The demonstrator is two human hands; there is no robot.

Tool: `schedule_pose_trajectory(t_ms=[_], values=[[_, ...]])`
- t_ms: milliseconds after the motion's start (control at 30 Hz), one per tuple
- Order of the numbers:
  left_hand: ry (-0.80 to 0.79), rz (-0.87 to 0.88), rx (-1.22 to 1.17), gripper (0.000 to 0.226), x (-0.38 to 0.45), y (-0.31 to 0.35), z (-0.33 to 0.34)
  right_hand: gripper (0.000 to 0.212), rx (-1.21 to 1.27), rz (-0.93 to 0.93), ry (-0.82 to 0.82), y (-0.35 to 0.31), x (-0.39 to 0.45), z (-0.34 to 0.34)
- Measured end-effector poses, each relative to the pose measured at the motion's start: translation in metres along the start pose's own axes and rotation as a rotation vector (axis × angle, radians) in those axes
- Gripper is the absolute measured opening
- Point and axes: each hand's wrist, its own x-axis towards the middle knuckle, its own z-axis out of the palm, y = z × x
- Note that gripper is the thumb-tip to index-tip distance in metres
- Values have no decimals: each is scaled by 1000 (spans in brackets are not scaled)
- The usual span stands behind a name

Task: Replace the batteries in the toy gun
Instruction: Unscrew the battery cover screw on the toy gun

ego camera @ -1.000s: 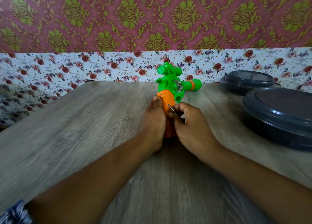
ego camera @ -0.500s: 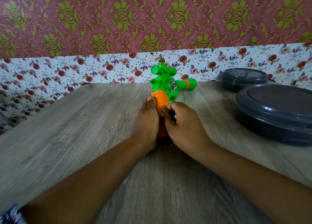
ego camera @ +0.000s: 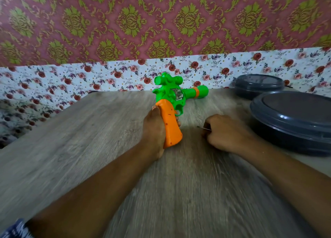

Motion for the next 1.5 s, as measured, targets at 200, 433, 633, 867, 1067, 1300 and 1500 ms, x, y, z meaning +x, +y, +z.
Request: schedule_pose_trajectory(t_ms=[200,433,633,867,1067,1300,1500], values=[[91,19,126,18,-1,2,0,18,74,20,-58,3,4,0],[96,20,225,27,5,3,-6,20,408,80,75,14,10,-6],[102,3,167,50,8,-1,-4,31,526,-5,326,3,6,-3],[26,-71,-32,86,3,2,-2,29,489,-275,330,-41,-21,12],[-59,11,35,96,3,0,-3,41,370,-205,305,-46,-30,11],[-112,-65,-13,100,3,3,-1,40,552,-80,230,-48,-28,12],[-133,-69,-15,92,3,3,-2,35,639,-44,188,-49,-28,11]])
